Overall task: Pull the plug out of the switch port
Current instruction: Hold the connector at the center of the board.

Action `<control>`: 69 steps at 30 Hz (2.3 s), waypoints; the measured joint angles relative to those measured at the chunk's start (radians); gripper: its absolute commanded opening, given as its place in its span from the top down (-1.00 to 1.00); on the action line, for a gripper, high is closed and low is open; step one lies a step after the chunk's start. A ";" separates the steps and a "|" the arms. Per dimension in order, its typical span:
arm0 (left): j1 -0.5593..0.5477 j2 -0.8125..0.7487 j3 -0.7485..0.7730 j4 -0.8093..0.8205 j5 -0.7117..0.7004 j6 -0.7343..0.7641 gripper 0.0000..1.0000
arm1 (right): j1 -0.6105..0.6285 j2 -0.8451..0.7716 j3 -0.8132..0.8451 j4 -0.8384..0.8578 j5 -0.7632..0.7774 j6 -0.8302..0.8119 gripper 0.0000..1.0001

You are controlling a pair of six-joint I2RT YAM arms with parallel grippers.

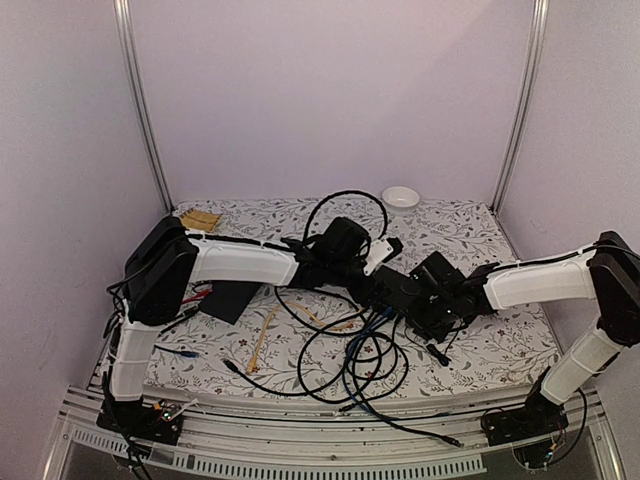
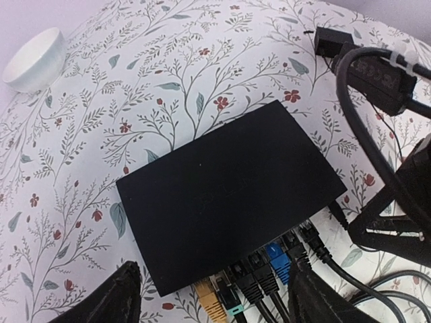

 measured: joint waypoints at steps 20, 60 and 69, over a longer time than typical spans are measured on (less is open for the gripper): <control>-0.023 0.064 0.000 -0.011 0.000 0.040 -0.52 | -0.046 0.022 -0.016 0.050 -0.013 -0.024 0.60; -0.084 0.013 -0.080 -0.037 -0.024 -0.013 -0.22 | -0.059 0.054 -0.010 0.085 -0.028 -0.040 0.60; -0.085 0.013 -0.080 -0.058 -0.024 -0.036 -0.13 | -0.060 0.054 -0.010 0.085 -0.030 -0.042 0.60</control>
